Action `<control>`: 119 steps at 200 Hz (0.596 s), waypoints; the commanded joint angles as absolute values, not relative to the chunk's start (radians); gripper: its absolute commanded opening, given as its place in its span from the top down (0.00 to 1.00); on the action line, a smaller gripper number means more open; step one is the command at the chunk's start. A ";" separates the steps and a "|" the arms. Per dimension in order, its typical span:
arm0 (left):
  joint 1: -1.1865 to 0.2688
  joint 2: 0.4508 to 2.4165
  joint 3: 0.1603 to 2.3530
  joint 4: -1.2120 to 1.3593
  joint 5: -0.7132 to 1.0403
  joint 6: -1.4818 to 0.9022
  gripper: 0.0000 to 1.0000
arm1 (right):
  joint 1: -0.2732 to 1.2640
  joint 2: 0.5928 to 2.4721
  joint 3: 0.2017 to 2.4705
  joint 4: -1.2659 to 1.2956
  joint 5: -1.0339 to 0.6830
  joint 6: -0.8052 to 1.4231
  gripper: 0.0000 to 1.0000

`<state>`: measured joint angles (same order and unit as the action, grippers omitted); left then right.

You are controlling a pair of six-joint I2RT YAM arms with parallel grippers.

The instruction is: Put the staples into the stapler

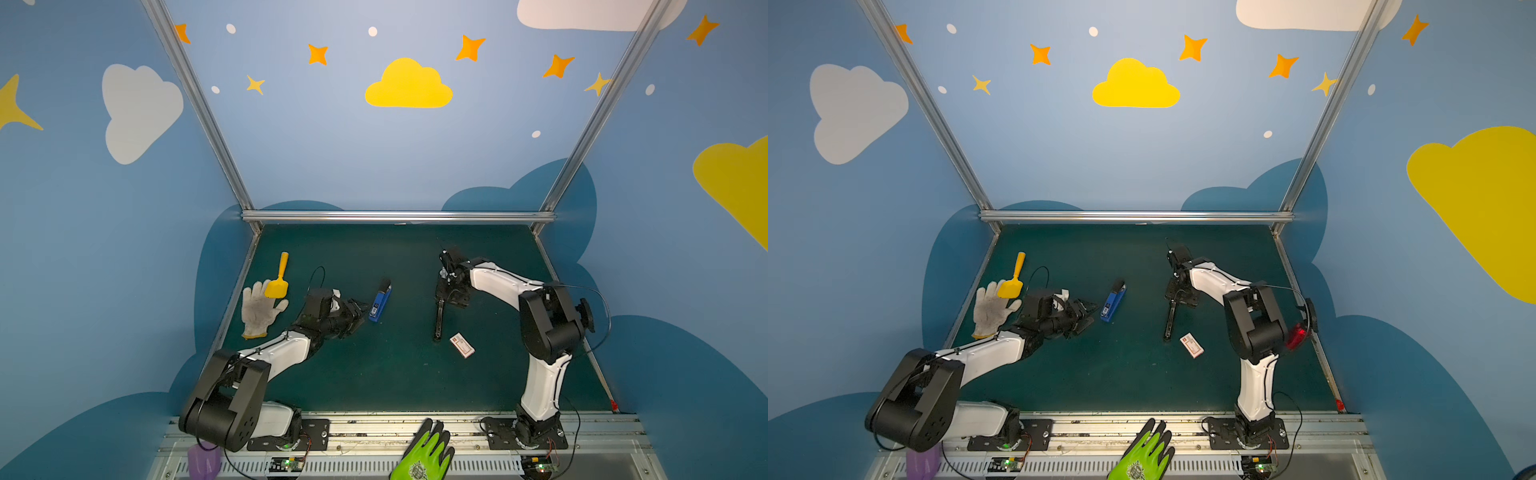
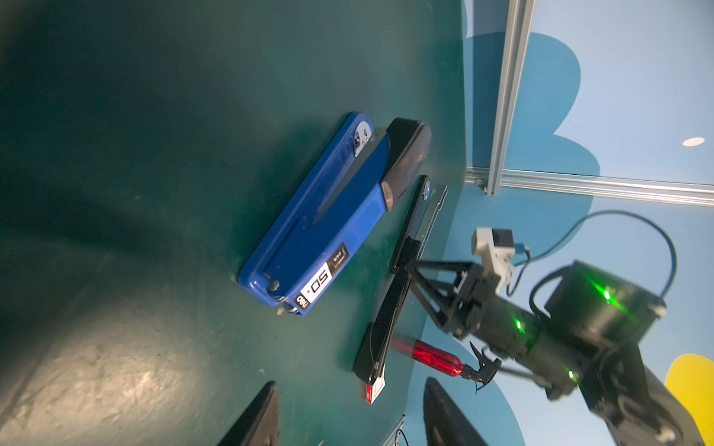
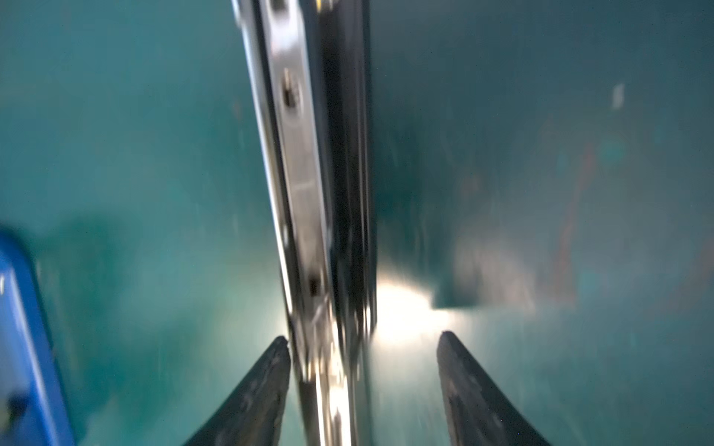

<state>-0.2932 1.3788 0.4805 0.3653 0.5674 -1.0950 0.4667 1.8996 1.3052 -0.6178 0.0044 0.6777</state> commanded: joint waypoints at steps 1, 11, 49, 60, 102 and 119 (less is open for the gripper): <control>-0.296 1.407 0.499 0.394 0.581 -1.081 0.41 | 0.475 1.839 1.214 -0.537 -0.119 0.709 0.38; -0.297 1.417 0.499 0.404 0.584 -1.084 0.41 | 0.477 1.837 1.194 -0.518 -0.159 0.720 0.38; -0.299 1.428 0.490 0.418 0.587 -1.089 0.41 | 0.510 1.903 1.226 -0.499 -0.311 0.744 0.38; -0.299 1.424 0.488 0.414 0.586 -1.088 0.41 | 0.525 1.927 1.249 -0.477 -0.337 0.750 0.39; -0.297 1.378 0.464 0.378 0.572 -1.081 0.41 | 0.542 2.029 1.429 -0.433 -0.401 0.758 0.41; -0.297 1.346 0.460 0.344 0.559 -1.068 0.41 | 0.534 2.064 1.525 -0.490 -0.378 0.732 0.42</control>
